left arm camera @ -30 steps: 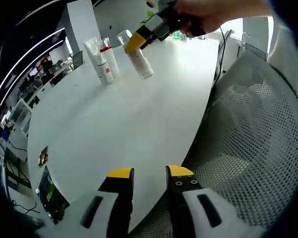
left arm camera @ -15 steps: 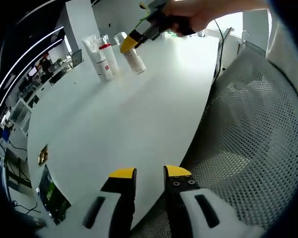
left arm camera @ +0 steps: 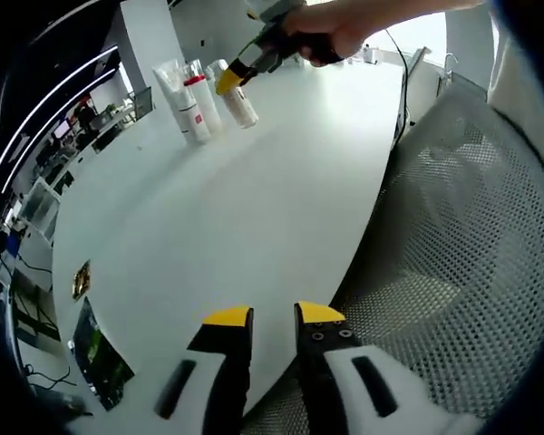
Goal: Arrange the skincare products in the storage area until every visible bottle or jar stands upright without overlapping.
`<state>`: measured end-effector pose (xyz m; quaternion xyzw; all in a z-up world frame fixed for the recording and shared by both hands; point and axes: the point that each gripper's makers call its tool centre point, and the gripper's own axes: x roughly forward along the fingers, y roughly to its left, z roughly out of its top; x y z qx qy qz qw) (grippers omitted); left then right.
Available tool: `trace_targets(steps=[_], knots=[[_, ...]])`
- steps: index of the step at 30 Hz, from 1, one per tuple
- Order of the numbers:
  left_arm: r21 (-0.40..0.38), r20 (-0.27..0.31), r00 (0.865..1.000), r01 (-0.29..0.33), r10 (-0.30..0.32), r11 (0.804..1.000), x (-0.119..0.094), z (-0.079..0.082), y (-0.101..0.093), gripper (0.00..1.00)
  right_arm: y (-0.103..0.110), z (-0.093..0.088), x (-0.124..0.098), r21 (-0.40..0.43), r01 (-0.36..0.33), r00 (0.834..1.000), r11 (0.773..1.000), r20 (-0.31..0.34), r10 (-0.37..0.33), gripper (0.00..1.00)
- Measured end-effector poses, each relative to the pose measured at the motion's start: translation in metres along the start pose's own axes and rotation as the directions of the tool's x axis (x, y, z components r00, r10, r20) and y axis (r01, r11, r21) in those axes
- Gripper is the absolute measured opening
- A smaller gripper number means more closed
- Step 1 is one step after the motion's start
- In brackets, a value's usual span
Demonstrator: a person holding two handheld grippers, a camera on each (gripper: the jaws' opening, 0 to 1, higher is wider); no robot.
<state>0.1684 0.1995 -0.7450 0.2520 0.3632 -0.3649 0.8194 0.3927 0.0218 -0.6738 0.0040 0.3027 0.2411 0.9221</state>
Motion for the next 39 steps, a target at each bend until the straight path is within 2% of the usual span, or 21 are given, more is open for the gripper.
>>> trace_targets(steps=[11, 20, 22, 25, 33, 37, 39], knots=[[0.005, -0.014, 1.0, 0.005, -0.005, 1.0, 0.001, -0.003, -0.001, 0.12, -0.012, -0.004, 0.011, -0.017, 0.03, 1.0, 0.999, -0.001, -0.03, 0.17], [0.005, -0.022, 1.0, 0.01, -0.01, 1.0, 0.002, -0.005, -0.002, 0.11, -0.022, -0.008, 0.021, -0.093, 0.057, 0.998, 0.994, 0.001, -0.057, 0.17], [0.004, -0.024, 1.0, 0.012, -0.012, 1.0, 0.002, -0.005, -0.002, 0.11, -0.025, -0.003, 0.023, -0.107, 0.07, 0.997, 0.992, 0.026, -0.068, 0.17], [0.004, -0.027, 1.0, 0.015, -0.015, 1.0, 0.002, -0.005, -0.002, 0.1, -0.027, 0.006, 0.028, -0.071, 0.074, 0.995, 0.995, 0.075, -0.069, 0.17], [0.004, -0.034, 0.999, 0.017, -0.017, 1.0, 0.002, -0.007, -0.002, 0.1, -0.03, 0.015, 0.04, -0.046, 0.082, 0.987, 0.996, 0.14, -0.074, 0.16], [0.002, -0.039, 0.999, 0.017, -0.016, 1.0, 0.002, -0.008, -0.002, 0.1, -0.033, 0.025, 0.042, 0.012, 0.084, 0.969, 0.996, 0.234, -0.085, 0.17], [0.003, -0.04, 0.999, 0.017, -0.017, 1.0, 0.002, -0.008, -0.002, 0.09, -0.037, 0.02, 0.043, -0.019, 0.113, 0.969, 0.993, 0.222, -0.106, 0.17]])
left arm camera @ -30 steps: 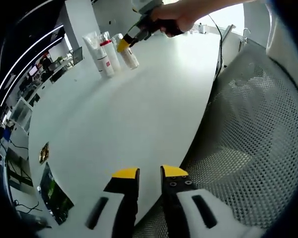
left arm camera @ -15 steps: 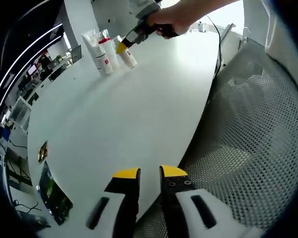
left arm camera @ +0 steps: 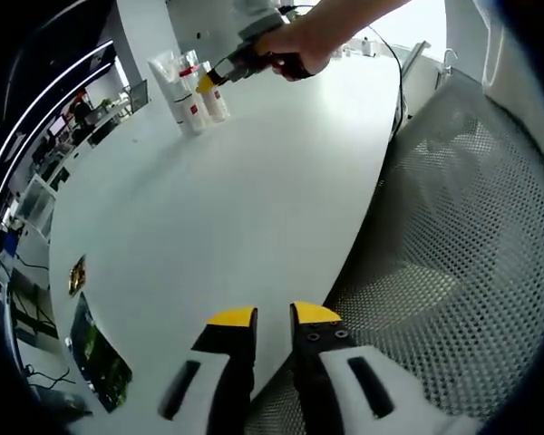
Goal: Arrange the skincare products in the storage area until every visible bottle or jar stands upright without overlapping.
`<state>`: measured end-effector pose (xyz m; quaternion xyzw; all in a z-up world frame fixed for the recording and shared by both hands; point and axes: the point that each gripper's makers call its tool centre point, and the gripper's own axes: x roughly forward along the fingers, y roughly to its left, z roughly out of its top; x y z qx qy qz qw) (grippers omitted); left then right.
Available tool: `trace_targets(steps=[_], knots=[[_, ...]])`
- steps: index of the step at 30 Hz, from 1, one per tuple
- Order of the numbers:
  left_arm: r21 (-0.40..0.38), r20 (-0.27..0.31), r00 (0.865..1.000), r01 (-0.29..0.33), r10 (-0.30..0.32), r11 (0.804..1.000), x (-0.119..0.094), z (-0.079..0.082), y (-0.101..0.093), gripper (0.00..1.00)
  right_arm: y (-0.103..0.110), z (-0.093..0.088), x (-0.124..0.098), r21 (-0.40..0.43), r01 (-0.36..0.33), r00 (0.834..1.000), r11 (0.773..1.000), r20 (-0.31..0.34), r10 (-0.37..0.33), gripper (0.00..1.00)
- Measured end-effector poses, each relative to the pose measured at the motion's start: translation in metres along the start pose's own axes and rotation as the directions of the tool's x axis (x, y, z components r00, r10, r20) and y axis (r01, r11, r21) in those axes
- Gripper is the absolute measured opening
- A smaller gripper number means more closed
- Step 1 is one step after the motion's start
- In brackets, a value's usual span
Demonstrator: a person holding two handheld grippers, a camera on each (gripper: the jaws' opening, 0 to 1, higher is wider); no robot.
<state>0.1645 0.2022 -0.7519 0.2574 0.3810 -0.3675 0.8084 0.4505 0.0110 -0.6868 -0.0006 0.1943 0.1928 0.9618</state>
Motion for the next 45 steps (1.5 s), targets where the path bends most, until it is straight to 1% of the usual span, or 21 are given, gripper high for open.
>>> trace_targets(steps=[1, 3, 4, 5, 7, 9, 12, 17, 29, 45], knots=[[0.0, 0.0, 1.0, 0.0, 0.0, 1.0, 0.0, 0.0, 0.0, 0.09, -0.001, -0.003, 0.0, -0.014, 0.006, 1.0, 1.0, -0.015, -0.006, 0.17], [0.002, -0.002, 1.0, 0.002, -0.002, 1.0, 0.0, 0.0, 0.0, 0.09, 0.001, -0.008, 0.003, -0.026, 0.0, 1.0, 1.0, -0.018, 0.0, 0.17], [0.002, -0.003, 1.0, 0.002, -0.002, 1.0, 0.0, -0.001, 0.0, 0.09, 0.0, -0.003, 0.004, -0.051, 0.001, 1.0, 0.999, 0.022, 0.0, 0.17], [0.002, -0.004, 1.0, 0.002, -0.002, 1.0, 0.0, -0.001, 0.0, 0.09, 0.001, -0.006, 0.003, -0.055, 0.003, 1.0, 0.998, 0.008, -0.002, 0.17], [0.003, -0.007, 1.0, 0.002, -0.002, 1.0, 0.001, -0.001, 0.0, 0.09, 0.003, -0.007, 0.003, -0.051, -0.004, 1.0, 0.999, 0.021, 0.005, 0.17], [0.002, -0.009, 1.0, 0.002, -0.002, 1.0, 0.001, -0.002, 0.0, 0.08, 0.004, -0.007, 0.002, -0.07, -0.005, 1.0, 0.998, 0.028, 0.007, 0.17], [0.006, -0.012, 1.0, 0.004, -0.003, 1.0, 0.001, -0.002, -0.001, 0.08, 0.004, -0.007, 0.001, -0.078, -0.004, 1.0, 0.997, 0.026, 0.006, 0.17], [0.01, -0.018, 1.0, 0.003, -0.003, 1.0, 0.001, -0.003, -0.001, 0.08, 0.003, -0.006, 0.006, -0.104, 0.007, 1.0, 0.995, 0.005, -0.007, 0.17], [0.009, -0.026, 1.0, -0.001, 0.002, 1.0, 0.001, -0.005, 0.0, 0.06, -0.006, -0.001, 0.02, -0.074, 0.096, 0.994, 0.993, -0.044, -0.099, 0.17], [0.016, -0.03, 1.0, -0.004, 0.004, 1.0, 0.0, -0.006, 0.001, 0.04, -0.014, 0.0, 0.021, -0.062, 0.156, 0.985, 0.986, -0.059, -0.16, 0.17]])
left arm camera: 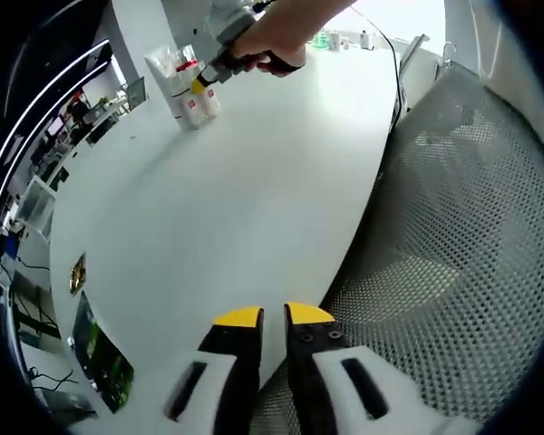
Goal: Arrange the skincare products in the storage area until every visible bottle or jar stands upright without overlapping.
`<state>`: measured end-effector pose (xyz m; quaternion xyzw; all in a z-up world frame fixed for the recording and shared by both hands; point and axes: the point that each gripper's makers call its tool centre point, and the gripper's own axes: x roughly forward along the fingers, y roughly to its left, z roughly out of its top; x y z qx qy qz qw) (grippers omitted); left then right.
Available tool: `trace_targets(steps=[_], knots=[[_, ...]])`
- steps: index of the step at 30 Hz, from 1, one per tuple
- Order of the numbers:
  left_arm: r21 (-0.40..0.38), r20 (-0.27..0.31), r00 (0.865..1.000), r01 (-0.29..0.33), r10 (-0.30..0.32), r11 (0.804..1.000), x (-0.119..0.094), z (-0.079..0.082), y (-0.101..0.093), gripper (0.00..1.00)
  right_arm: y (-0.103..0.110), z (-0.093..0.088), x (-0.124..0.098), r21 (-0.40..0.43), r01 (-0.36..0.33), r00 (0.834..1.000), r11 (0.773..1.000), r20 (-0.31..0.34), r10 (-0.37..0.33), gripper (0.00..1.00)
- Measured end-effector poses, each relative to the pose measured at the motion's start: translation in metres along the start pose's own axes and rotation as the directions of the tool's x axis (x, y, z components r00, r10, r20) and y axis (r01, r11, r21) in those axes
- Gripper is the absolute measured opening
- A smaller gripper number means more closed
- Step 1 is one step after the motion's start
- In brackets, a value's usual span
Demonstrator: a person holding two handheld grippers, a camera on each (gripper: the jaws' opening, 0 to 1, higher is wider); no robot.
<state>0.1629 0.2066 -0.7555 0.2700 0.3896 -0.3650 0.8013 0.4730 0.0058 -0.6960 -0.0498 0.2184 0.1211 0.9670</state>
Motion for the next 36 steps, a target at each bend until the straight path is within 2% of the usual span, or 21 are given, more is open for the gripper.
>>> trace_targets(steps=[15, 17, 19, 24, 32, 36], knots=[[0.003, -0.002, 1.0, -0.003, 0.003, 1.0, -0.001, 0.0, 0.001, 0.01, -0.002, -0.002, 0.001, 0.015, 0.017, 0.999, 1.0, -0.035, -0.016, 0.17], [0.004, -0.002, 1.0, -0.004, 0.004, 1.0, -0.001, 0.0, 0.001, 0.01, -0.002, -0.006, 0.001, 0.027, 0.015, 0.998, 1.0, -0.06, -0.014, 0.19], [0.004, -0.003, 1.0, -0.003, 0.003, 1.0, -0.001, 0.0, 0.001, 0.01, -0.004, -0.005, 0.0, 0.031, 0.024, 0.998, 0.999, -0.057, -0.022, 0.25], [0.006, -0.003, 1.0, -0.004, 0.004, 1.0, -0.001, 0.0, 0.001, 0.0, 0.0, -0.004, -0.004, 0.007, 0.009, 0.999, 1.0, -0.053, -0.009, 0.24], [0.009, -0.007, 1.0, -0.009, 0.009, 1.0, -0.001, -0.001, 0.002, 0.0, 0.0, -0.015, -0.027, 0.006, 0.005, 0.997, 1.0, -0.074, -0.004, 0.23], [0.007, -0.007, 1.0, -0.014, 0.014, 1.0, -0.001, -0.001, 0.003, 0.0, 0.011, -0.029, -0.059, -0.024, -0.046, 0.994, 0.999, -0.098, 0.044, 0.23]])
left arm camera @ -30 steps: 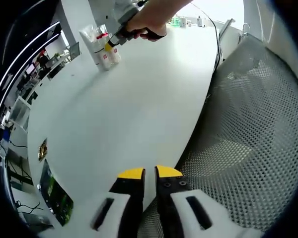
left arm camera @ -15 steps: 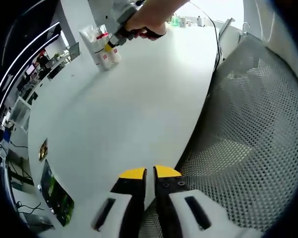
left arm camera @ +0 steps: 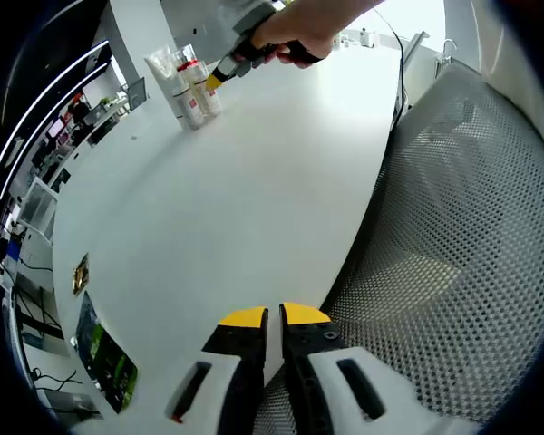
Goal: Arrange the skincare products in the storage area until every visible bottle or jar stands upright without overlapping.
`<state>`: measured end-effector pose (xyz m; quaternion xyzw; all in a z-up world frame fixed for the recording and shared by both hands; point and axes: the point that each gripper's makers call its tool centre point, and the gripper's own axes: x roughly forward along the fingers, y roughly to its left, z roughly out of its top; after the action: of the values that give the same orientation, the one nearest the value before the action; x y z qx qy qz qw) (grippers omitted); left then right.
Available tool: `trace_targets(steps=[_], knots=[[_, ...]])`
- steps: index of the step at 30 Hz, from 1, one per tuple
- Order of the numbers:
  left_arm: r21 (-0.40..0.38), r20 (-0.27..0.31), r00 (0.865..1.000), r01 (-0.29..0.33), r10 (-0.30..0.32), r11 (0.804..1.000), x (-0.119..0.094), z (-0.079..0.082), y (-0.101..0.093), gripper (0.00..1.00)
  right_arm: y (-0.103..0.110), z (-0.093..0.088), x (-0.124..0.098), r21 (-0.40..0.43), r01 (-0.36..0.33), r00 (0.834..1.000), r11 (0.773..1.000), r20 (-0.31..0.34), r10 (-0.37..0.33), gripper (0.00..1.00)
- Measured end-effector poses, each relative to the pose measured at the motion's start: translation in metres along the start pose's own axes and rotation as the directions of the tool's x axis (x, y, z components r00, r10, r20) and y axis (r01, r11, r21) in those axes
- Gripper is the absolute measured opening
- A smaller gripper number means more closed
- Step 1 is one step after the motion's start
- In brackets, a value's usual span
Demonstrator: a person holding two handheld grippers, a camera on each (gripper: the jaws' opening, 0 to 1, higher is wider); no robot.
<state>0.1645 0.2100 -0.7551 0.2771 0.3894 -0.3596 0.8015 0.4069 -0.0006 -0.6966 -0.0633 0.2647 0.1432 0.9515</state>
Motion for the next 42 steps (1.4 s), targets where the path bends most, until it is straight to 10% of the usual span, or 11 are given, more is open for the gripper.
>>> trace_targets(steps=[10, 14, 19, 26, 32, 37, 42], knots=[[-0.031, 0.049, 0.998, 0.038, -0.037, 0.999, -0.002, 0.01, -0.005, 0.04, 0.058, -0.055, -0.085, -0.078, -0.26, 0.955, 0.962, -0.164, 0.245, 0.36], [-0.093, 0.04, 0.998, 0.06, -0.057, 0.994, -0.003, 0.008, -0.004, 0.01, 0.069, -0.07, -0.122, -0.289, -0.335, 0.935, 0.897, -0.218, 0.279, 0.38], [-0.055, 0.05, 0.993, 0.112, -0.109, 0.992, -0.002, 0.012, -0.012, 0.0, 0.086, -0.085, -0.156, -0.336, -0.41, 0.908, 0.848, -0.233, 0.347, 0.4], [-0.095, 0.065, 0.988, 0.144, -0.138, 0.985, -0.009, 0.016, -0.008, 0.02, 0.096, -0.102, -0.171, -0.333, -0.38, 0.919, 0.863, -0.24, 0.312, 0.39], [-0.221, 0.092, 0.995, 0.066, -0.046, 0.973, -0.018, 0.011, 0.05, 0.01, 0.093, -0.085, -0.159, -0.334, -0.306, 0.95, 0.891, -0.167, 0.264, 0.4], [-0.384, 0.032, 0.986, -0.139, 0.164, 0.913, -0.031, -0.012, 0.124, 0.24, 0.091, -0.084, -0.155, -0.39, -0.27, 0.962, 0.88, -0.138, 0.234, 0.33], [-0.568, -0.034, 0.946, -0.283, 0.321, 0.773, -0.042, -0.047, 0.193, 0.62, 0.091, -0.089, -0.153, -0.406, -0.272, 0.96, 0.872, -0.171, 0.22, 0.32]])
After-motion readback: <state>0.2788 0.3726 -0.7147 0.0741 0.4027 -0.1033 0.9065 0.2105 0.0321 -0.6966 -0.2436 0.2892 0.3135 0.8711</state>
